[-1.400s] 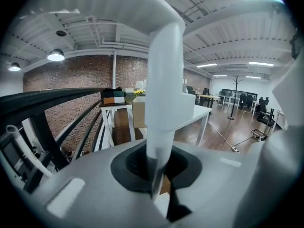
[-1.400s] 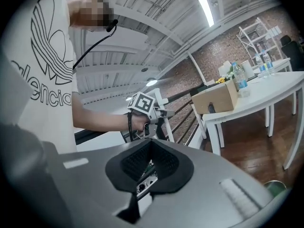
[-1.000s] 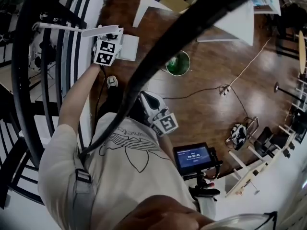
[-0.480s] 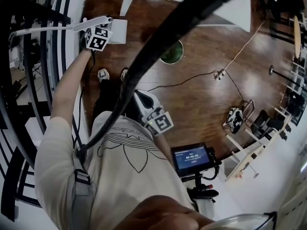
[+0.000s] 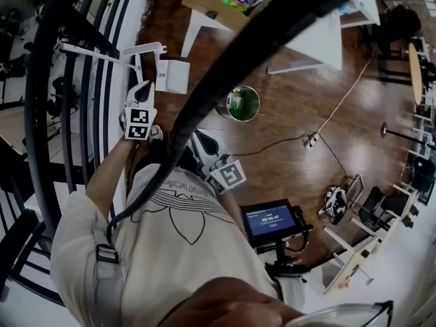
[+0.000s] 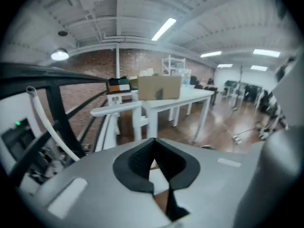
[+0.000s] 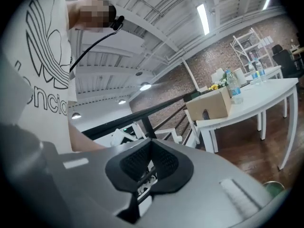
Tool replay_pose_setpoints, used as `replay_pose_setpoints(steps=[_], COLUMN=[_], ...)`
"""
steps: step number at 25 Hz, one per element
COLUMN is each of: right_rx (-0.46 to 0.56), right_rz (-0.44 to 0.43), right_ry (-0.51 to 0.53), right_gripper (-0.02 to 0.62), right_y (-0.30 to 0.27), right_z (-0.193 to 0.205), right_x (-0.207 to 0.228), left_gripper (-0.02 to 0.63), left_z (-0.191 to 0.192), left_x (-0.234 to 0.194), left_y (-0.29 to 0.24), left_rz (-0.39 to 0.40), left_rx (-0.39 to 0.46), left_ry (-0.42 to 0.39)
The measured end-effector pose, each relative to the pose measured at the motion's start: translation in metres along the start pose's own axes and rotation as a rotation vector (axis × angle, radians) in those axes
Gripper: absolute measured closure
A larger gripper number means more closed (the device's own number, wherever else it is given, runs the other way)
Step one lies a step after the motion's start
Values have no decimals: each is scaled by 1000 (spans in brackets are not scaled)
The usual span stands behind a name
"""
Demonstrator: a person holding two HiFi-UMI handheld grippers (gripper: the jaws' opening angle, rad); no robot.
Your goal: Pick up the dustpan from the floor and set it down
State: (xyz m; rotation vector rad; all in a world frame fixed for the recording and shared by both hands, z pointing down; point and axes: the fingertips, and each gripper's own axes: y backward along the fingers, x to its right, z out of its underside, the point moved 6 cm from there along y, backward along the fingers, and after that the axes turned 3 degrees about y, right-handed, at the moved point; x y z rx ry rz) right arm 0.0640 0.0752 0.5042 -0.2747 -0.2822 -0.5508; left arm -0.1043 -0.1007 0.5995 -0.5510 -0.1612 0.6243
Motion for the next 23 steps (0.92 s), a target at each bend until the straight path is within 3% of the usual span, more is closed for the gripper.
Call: replay_pose_setpoints(steps=[3, 6, 10, 17, 20, 23], right_rx=[55, 76, 39, 47, 29, 34], right_rz=[-51, -120, -160, -249, -273, -290], right_ry=[53, 105, 125, 132, 156, 198], right_gripper=[595, 595, 595, 595, 595, 595], right_y=[-4, -15, -14, -30, -23, -22], right_z=[-24, -43, -39, -42, -39, -43], right_x=[-8, -17, -34, -40, -48, -51], left_gripper=[585, 584, 584, 586, 585, 585], left_z=[-23, -53, -57, -30, -43, -70], left_x=[50, 74, 90, 93, 95, 100], left_y=[66, 105, 137, 161, 171, 179], left_rz=[274, 385, 316, 253, 259, 279], left_rx=[78, 160, 251, 284, 295, 314], left_ry=[148, 266, 328, 196, 166, 190])
